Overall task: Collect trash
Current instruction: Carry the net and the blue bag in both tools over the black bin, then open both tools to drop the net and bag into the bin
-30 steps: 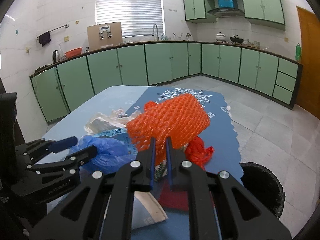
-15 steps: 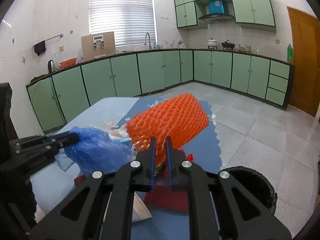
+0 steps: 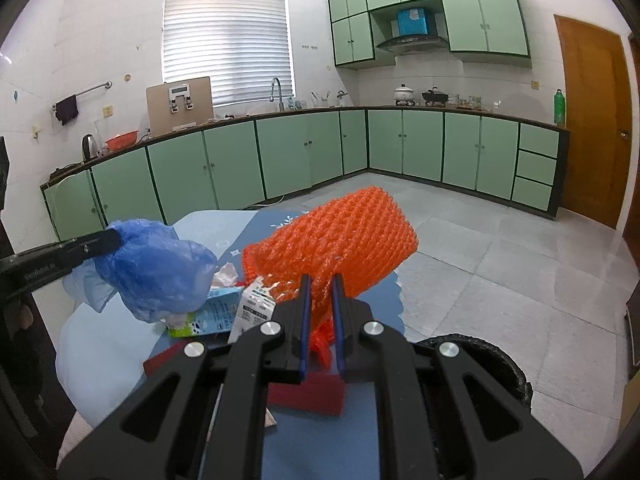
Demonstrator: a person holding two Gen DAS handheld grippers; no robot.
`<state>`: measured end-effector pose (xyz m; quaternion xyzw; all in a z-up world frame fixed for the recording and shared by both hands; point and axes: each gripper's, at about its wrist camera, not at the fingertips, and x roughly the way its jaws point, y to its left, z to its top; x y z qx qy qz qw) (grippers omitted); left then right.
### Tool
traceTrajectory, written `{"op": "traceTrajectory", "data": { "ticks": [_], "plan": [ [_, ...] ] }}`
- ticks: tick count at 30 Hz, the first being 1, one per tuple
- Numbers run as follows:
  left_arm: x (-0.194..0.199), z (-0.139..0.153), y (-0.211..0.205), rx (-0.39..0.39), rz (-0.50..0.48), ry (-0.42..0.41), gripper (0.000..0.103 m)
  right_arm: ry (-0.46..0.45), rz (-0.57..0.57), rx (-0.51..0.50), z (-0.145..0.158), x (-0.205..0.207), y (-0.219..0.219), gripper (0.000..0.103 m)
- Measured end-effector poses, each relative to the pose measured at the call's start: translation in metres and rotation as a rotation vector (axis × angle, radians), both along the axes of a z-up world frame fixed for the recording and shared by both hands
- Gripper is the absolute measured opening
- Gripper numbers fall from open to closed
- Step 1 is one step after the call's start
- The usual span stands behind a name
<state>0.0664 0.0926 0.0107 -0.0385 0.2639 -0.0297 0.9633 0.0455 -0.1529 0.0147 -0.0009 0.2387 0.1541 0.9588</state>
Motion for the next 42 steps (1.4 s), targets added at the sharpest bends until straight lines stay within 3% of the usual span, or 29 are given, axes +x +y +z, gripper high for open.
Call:
{"op": "traceTrajectory", "data": {
  "ticks": [10,19,27,38,42],
  "plan": [
    [0.013,-0.017,-0.061,0.035,-0.091,0.013,0.011,0.021,-0.108,0.004,-0.008,-0.003,-0.054,0.009],
    [0.054,-0.027,-0.133,0.037,-0.217,0.014,0.011,0.04,-0.23,-0.013,-0.027,0.011,-0.108,0.009],
    [0.096,-0.056,-0.198,0.048,-0.291,0.072,0.011,0.096,-0.313,-0.02,-0.06,0.034,-0.15,0.009],
    [0.135,-0.093,-0.253,0.06,-0.339,0.169,0.011,0.203,-0.374,0.002,-0.103,0.073,-0.181,0.01],
    [0.147,-0.103,-0.266,0.072,-0.349,0.204,0.012,0.248,-0.401,0.011,-0.118,0.085,-0.186,0.014]
  ]
}}
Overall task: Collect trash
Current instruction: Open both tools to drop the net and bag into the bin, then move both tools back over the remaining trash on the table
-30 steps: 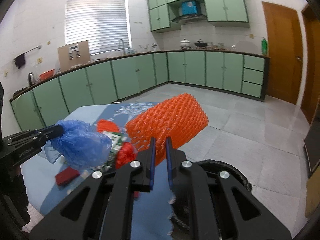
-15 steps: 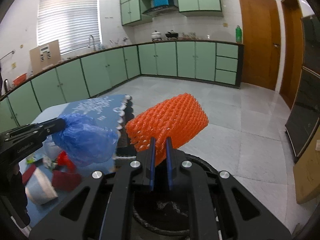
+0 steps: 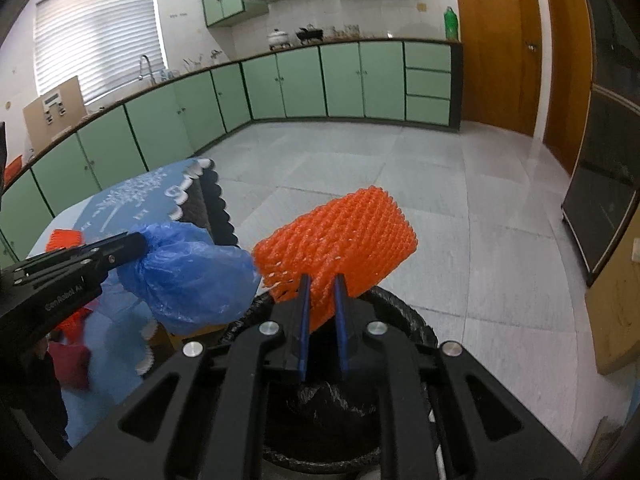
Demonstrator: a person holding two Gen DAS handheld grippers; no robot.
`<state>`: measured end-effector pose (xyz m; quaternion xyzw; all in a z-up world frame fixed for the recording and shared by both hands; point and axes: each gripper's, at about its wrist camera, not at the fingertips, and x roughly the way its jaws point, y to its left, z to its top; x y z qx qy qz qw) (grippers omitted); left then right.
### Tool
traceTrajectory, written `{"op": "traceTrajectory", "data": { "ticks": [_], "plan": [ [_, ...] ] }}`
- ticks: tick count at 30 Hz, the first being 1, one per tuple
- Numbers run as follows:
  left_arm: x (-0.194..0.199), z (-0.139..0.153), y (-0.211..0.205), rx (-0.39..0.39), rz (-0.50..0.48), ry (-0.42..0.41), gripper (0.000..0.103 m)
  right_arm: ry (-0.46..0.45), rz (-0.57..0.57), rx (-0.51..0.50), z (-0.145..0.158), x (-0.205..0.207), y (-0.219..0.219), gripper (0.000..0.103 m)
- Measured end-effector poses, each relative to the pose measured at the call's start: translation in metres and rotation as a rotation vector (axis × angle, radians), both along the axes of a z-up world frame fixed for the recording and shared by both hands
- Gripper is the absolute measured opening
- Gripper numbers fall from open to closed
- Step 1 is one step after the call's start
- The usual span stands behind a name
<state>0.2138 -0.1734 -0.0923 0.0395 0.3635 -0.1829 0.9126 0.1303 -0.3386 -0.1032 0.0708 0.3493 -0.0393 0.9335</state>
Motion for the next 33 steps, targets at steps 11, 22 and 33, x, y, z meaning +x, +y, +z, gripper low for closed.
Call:
{"op": "traceTrajectory", "data": {
  "ticks": [11,22,33],
  "plan": [
    [0.008,-0.006,-0.004,-0.012,0.001,0.052,0.035,0.049,-0.073,0.053,-0.015,0.01,-0.013,0.055],
    [-0.037,0.045,0.046,0.013,0.074,-0.118,0.072,-0.131,-0.065,0.051,0.046,-0.023,0.018,0.091],
    [-0.085,0.075,0.156,0.044,0.257,-0.21,0.073,-0.248,0.073,0.042,0.081,-0.046,0.093,0.091]
  ]
}}
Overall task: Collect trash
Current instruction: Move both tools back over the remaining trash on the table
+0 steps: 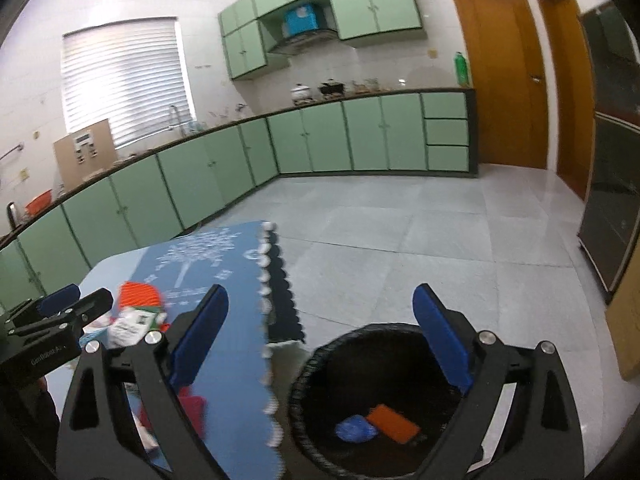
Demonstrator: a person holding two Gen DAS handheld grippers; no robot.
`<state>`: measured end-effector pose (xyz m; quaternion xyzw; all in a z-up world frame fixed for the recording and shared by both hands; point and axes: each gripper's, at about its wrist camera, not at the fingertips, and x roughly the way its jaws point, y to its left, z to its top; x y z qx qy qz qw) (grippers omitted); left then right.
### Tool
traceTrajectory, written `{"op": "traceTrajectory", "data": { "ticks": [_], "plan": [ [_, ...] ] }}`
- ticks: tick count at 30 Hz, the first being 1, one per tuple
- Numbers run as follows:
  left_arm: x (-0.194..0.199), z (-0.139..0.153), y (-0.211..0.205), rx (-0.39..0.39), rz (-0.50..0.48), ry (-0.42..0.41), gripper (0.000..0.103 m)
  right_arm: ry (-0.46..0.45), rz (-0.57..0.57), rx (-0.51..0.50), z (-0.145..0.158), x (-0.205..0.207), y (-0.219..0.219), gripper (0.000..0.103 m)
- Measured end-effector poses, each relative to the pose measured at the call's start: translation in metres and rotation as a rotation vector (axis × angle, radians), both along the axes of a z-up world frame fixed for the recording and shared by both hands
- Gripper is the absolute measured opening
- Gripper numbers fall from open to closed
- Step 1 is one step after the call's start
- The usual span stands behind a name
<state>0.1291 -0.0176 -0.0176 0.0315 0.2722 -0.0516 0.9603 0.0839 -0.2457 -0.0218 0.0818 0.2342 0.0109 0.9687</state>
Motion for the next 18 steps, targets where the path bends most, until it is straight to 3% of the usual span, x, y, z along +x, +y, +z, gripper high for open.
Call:
{"op": "traceTrajectory", "data": {
  "ticks": [8,18],
  "plan": [
    [-0.024,-0.008,0.07,0.023,0.129,0.0,0.073,-0.011,0.078,-0.017,-0.001,0.0,0.061,0.091],
    [-0.022,-0.04,0.13,0.021,0.229,0.044,0.072,0.022,0.196,-0.049,-0.018,0.016,0.14,0.091]
  ]
}}
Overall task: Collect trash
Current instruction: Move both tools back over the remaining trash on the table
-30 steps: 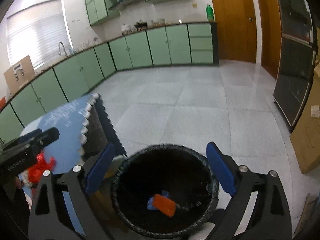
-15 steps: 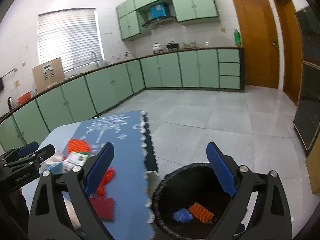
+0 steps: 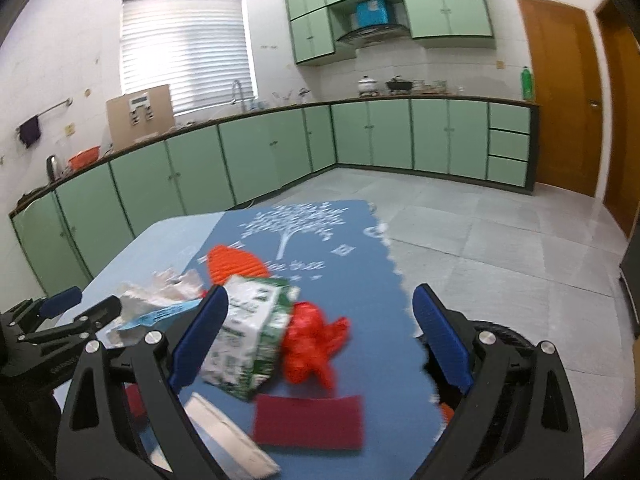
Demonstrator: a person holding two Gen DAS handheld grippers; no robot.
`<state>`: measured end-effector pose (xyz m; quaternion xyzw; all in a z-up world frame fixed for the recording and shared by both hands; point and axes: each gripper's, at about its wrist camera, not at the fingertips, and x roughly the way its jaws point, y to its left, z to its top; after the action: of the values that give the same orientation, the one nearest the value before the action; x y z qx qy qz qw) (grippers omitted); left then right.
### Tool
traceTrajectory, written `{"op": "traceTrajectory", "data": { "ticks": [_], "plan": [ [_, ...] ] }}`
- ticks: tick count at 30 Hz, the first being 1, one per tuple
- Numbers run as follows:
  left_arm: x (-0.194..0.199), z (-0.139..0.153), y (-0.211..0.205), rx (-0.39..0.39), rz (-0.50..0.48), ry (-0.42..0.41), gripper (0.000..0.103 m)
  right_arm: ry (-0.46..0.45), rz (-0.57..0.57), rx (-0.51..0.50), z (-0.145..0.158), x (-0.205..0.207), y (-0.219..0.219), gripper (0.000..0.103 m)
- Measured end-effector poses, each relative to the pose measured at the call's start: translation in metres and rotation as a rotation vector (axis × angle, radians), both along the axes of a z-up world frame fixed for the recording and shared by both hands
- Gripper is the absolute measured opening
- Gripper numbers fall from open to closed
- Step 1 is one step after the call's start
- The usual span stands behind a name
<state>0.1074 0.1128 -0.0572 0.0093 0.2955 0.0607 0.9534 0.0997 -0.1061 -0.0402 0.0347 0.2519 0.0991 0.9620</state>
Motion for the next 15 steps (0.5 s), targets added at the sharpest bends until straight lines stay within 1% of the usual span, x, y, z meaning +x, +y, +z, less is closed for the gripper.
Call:
{"op": "traceTrajectory", "data": {
  "ticks": [5,7,8,10,15],
  "plan": [
    [-0.001,-0.01,0.013,-0.01,-0.008,0.009,0.071,0.041,0.031,-0.002,-0.01,0.009,0.026,0.09],
    [-0.001,-0.014,0.016,-0.019,-0.02,0.012,0.071,0.057,0.039,-0.008,-0.012,0.013,0.032,0.085],
    [0.0,-0.016,0.017,-0.034,-0.035,0.018,0.071,0.066,0.044,-0.011,-0.014,0.015,0.035,0.084],
    [0.001,-0.019,0.018,-0.056,-0.058,0.024,0.071,0.073,0.039,-0.015,-0.016,0.015,0.036,0.084],
    [0.008,-0.026,0.009,-0.073,-0.105,0.041,0.071,0.071,0.01,-0.03,-0.015,0.016,0.027,0.084]
  ]
}}
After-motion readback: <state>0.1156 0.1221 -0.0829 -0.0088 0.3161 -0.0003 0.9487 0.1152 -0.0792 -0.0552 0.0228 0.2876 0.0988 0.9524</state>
